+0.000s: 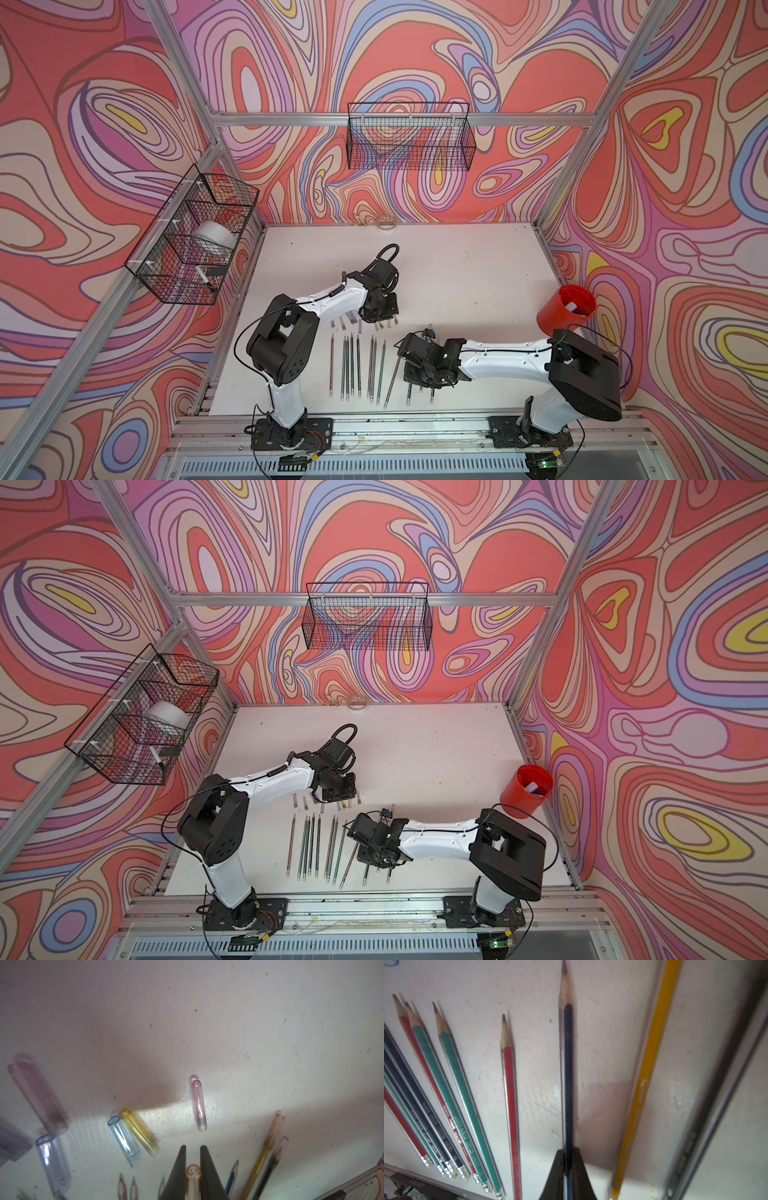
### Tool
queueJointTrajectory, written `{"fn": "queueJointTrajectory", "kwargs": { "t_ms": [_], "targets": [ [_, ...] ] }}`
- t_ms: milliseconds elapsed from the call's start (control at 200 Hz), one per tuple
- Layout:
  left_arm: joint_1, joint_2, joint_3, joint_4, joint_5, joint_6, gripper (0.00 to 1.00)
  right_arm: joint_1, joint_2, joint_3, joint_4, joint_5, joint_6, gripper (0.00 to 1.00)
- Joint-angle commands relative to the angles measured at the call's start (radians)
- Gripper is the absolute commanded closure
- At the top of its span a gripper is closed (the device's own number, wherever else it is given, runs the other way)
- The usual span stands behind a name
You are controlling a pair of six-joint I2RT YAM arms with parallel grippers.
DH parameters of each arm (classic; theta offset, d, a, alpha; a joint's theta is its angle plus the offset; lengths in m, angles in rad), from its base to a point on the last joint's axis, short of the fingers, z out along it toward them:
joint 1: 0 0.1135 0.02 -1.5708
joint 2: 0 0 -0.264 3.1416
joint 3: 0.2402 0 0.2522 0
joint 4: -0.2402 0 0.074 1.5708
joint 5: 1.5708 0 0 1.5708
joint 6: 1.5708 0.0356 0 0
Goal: Remove the protective cover of the pencils
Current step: Place the protective sleeve at the center of the board.
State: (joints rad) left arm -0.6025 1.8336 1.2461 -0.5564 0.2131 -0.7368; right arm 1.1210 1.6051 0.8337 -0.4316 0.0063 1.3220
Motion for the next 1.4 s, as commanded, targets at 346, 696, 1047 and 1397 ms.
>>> {"fn": "queueJointTrajectory", "kwargs": {
  "t_ms": [346, 696, 1047, 1397],
  "targets": [
    [-0.006, 0.101, 0.054, -0.023, -0.026, -0.007, 0.97, 0.008, -0.006, 0.053, -0.038, 0.001, -0.015, 0.84],
    [-0.006, 0.119, 0.070, -0.021, -0.035, -0.004, 0.85, 0.008, -0.052, 0.099, -0.119, 0.042, -0.024, 0.74],
    [-0.006, 0.161, 0.082, -0.003, -0.045, -0.019, 0.76, 0.004, -0.218, 0.070, -0.298, 0.184, 0.011, 0.71],
    [-0.006, 0.146, 0.069, -0.004, -0.038, -0.026, 0.68, -0.015, -0.159, 0.073, -0.274, 0.156, -0.004, 0.73]
  ]
}}
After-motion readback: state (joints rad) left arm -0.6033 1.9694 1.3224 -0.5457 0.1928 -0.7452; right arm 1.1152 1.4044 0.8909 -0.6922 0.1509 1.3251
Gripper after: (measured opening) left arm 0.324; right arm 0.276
